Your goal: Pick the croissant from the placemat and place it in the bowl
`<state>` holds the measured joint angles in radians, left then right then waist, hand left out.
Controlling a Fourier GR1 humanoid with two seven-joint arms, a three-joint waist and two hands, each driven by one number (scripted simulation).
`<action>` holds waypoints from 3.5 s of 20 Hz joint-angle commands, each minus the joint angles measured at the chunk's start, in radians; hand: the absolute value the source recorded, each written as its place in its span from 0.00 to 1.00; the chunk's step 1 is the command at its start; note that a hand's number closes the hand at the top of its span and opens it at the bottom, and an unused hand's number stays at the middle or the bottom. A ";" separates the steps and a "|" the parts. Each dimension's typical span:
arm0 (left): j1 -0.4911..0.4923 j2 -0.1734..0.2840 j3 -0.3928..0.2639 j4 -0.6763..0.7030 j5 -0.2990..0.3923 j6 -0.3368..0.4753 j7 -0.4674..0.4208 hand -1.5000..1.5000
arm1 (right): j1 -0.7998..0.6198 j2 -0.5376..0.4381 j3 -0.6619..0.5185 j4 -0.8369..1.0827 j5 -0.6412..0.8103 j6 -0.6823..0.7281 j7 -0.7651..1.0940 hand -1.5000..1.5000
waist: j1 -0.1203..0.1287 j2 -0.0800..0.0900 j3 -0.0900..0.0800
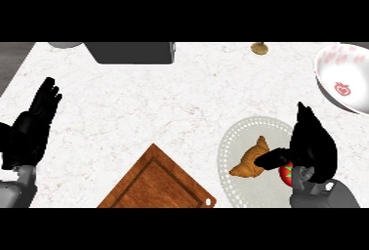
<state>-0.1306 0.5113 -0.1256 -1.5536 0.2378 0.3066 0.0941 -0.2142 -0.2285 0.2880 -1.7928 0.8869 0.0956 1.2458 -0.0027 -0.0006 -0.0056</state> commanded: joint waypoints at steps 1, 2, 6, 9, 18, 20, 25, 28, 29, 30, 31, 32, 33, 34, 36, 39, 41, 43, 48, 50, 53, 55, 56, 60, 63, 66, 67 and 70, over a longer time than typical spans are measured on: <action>0.005 0.015 0.016 -0.015 0.015 -0.024 0.004 0.50 | -0.062 0.079 -0.040 0.027 -0.062 0.226 0.242 0.00 | 0.014 -0.002 0.001; -0.005 0.002 0.004 0.003 0.005 -0.014 0.011 0.50 | -0.064 0.083 -0.058 0.062 -0.091 0.244 0.242 0.00 | 0.010 0.002 0.001; -0.006 -0.024 -0.014 -0.009 -0.016 0.011 0.006 0.50 | -0.043 0.128 -0.103 0.121 -0.109 0.283 0.241 0.00 | 0.008 0.000 0.001; -0.029 -0.002 0.022 0.029 0.002 -0.010 0.014 0.50 | -0.040 0.182 -0.102 0.168 -0.085 0.290 0.241 0.00 | 0.005 0.003 0.001; -0.005 0.003 0.038 0.040 0.017 -0.060 -0.009 0.50 | -0.109 0.183 -0.077 0.200 0.093 0.363 0.240 0.00 | 0.008 0.000 0.002; -0.014 -0.025 0.015 0.041 -0.020 -0.020 -0.002 0.50 | -0.126 0.201 -0.101 0.178 0.109 0.409 0.240 0.00 | -0.002 -0.002 0.003; 0.002 -0.021 0.046 0.024 -0.007 -0.041 -0.024 0.50 | 0.014 0.227 -0.068 0.192 0.077 0.302 0.213 0.00 | 0.000 -0.003 0.005; -0.022 -0.024 0.046 0.024 0.004 -0.055 0.002 0.50 | -0.032 0.227 -0.098 0.278 0.075 0.295 0.215 0.00 | 0.009 0.001 0.005; -0.021 -0.031 0.033 0.031 -0.022 -0.044 -0.012 0.50 | -0.039 0.227 -0.083 0.236 0.056 0.326 0.240 0.00 | 0.005 -0.001 0.004; -0.018 -0.028 0.054 0.068 -0.015 -0.056 -0.042 0.50 | -0.012 0.227 -0.065 0.269 0.053 0.272 0.228 0.00 | 0.006 0.002 0.005; -0.052 -0.042 0.045 0.069 -0.018 -0.042 -0.005 0.50 | -0.018 0.227 -0.042 0.284 0.052 0.246 0.240 0.00 | 0.006 0.002 0.005; -0.022 -0.058 0.014 0.017 -0.039 -0.020 0.011 0.50 | -0.018 0.227 -0.059 0.252 0.065 0.274 0.241 0.00 | 0.007 -0.002 0.005; -0.027 -0.028 0.049 0.054 -0.022 -0.057 -0.009 0.50 | -0.043 0.227 -0.081 0.291 0.066 0.260 0.231 0.00 | 0.009 0.001 0.005; -0.007 -0.058 0.025 0.043 -0.049 -0.026 -0.020 0.50 | -0.014 0.227 -0.086 0.251 0.066 0.285 0.228 0.00 | 0.004 -0.001 0.005; -0.032 -0.015 0.072 0.065 -0.010 -0.081 -0.008 0.50 | 0.016 0.228 -0.019 0.250 0.082 0.242 0.239 0.00 | 0.005 0.000 0.005; -0.003 -0.038 0.060 0.028 -0.018 -0.069 -0.010 0.50 | -0.023 0.228 -0.049 0.296 0.085 0.204 0.240 0.00 | 0.016 -0.001 0.005; 0.012 -0.065 0.025 0.020 -0.060 -0.042 -0.020 0.50 | 0.040 0.228 -0.071 0.304 0.110 0.211 0.177 0.00 | 0.006 -0.001 0.005; -0.010 -0.076 0.020 0.000 -0.058 -0.034 0.016 0.50 | 0.038 0.228 -0.071 0.304 0.097 0.206 0.194 0.00 | 0.007 -0.001 0.006; -0.025 -0.076 0.074 0.094 -0.048 -0.079 -0.048 0.50 | -0.020 0.228 -0.113 0.391 0.045 0.209 0.096 1.00 | 0.004 0.003 0.005; 0.004 -0.038 0.092 0.012 -0.027 -0.111 0.003 0.50 | -0.019 0.228 -0.054 0.431 0.023 0.103 0.103 1.00 | 0.014 0.001 0.006; -0.017 -0.085 0.066 0.020 -0.058 -0.077 0.017 0.50 | -0.071 0.228 -0.143 0.519 0.069 0.096 0.004 1.00 | 0.011 0.003 0.006; -0.031 -0.082 0.086 0.067 -0.070 -0.092 -0.023 0.50 | -0.047 0.228 -0.124 0.448 0.050 0.125 0.036 1.00 | 0.004 0.002 0.005; -0.036 -0.068 0.098 0.062 -0.065 -0.101 -0.012 0.50 | -0.008 0.228 -0.112 0.490 0.092 0.070 -0.022 1.00 | 0.006 0.002 0.006; 0.044 -0.076 0.073 -0.032 -0.086 -0.094 0.013 0.50 | -0.027 0.228 -0.106 0.461 0.186 0.059 0.014 1.00 | 0.015 -0.001 0.006; -0.005 -0.084 0.106 0.073 -0.073 -0.114 -0.034 0.50 | -0.022 0.219 -0.104 0.387 0.278 0.117 0.046 1.00 | 0.002 0.000 0.004; 0.002 -0.094 0.075 -0.002 -0.091 -0.090 0.013 0.50 | -0.028 0.055 -0.053 0.361 0.109 0.201 -0.488 1.00 | 0.015 -0.003 0.007; -0.027 -0.084 0.104 0.041 -0.072 -0.102 0.002 0.50 | -0.058 0.033 -0.016 0.339 0.080 0.248 -0.582 1.00 | 0.013 0.001 0.007; -0.027 -0.096 0.080 0.038 -0.091 -0.093 0.005 0.50 | -0.096 -0.062 0.032 0.278 0.009 0.278 -0.857 1.00 | 0.016 0.001 0.010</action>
<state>-0.1486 0.4192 -0.0416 -1.5211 0.1538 0.2101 0.1000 -0.2775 -0.1789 0.2657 -1.4629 0.9668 0.3172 0.6717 0.0139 -0.0035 0.0008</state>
